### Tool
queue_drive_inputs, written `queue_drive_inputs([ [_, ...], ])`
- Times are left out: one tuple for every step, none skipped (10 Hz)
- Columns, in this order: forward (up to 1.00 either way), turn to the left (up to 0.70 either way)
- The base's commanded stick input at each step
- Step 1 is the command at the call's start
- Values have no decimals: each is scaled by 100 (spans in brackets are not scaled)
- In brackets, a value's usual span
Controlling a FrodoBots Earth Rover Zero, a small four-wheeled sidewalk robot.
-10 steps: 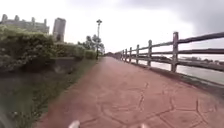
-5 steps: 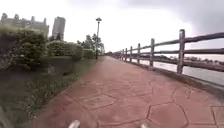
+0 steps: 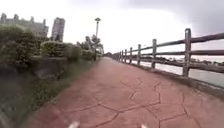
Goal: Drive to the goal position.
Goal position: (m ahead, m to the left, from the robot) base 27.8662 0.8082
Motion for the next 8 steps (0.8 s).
queue_drive_inputs([
  [70,0],
  [70,0],
  [70,0],
  [70,0],
  [70,0],
  [70,0],
  [37,0],
  [0,0],
])
